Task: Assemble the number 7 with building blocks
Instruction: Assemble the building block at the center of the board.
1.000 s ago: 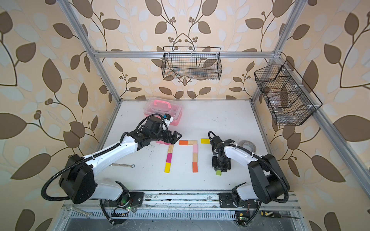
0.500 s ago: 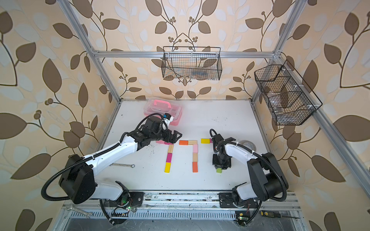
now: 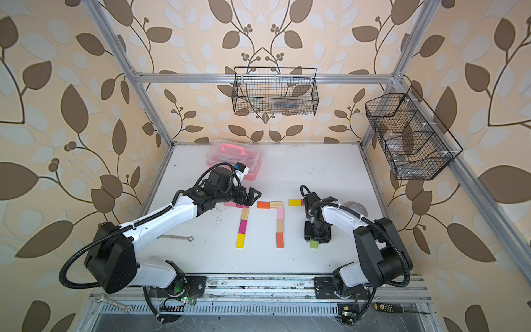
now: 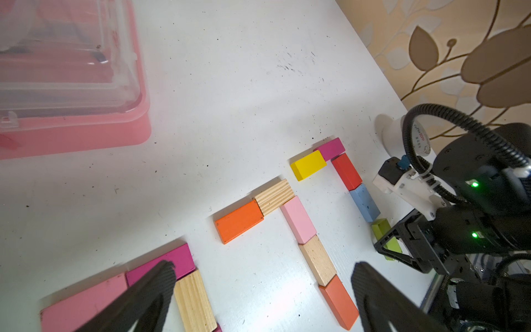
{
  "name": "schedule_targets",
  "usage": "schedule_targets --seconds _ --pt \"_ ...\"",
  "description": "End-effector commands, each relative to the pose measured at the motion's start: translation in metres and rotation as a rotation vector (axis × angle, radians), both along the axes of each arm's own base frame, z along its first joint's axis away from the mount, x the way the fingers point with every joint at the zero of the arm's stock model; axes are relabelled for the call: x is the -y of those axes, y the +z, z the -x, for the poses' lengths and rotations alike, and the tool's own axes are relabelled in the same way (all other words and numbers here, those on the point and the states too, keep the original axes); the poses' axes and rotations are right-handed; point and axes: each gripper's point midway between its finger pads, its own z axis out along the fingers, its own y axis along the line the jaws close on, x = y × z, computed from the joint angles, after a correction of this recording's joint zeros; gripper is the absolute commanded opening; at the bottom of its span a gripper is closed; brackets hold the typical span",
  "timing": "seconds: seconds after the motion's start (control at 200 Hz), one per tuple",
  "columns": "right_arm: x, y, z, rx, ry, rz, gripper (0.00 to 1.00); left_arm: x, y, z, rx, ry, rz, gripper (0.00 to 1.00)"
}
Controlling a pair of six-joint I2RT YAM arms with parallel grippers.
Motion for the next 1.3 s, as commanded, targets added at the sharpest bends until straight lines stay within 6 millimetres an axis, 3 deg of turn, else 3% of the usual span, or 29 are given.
schedule_targets --seconds 0.0,0.225,0.365,0.56,0.875,1.3 --pt "0.001 0.0 0.002 0.0 -0.004 0.008 0.75 0.003 0.01 -0.001 0.021 -0.001 0.026 0.99" --pt "-0.024 0.028 0.003 0.11 -0.098 -0.054 1.0 0.002 0.011 -0.001 0.028 0.002 0.025 0.99" --pt "-0.042 0.046 0.004 0.179 -0.233 -0.133 1.0 0.002 0.009 0.0 0.023 0.002 0.027 0.99" --pt "-0.038 0.058 0.008 0.227 -0.491 -0.281 1.0 0.001 0.009 0.002 0.024 0.002 0.029 0.99" --pt "-0.022 0.044 0.033 0.211 -0.979 -0.55 1.0 -0.001 0.009 0.003 0.025 0.006 0.026 0.99" --pt "-0.014 0.015 0.052 0.172 -1.12 -0.533 1.0 0.004 0.01 0.0 0.016 0.006 0.044 0.99"
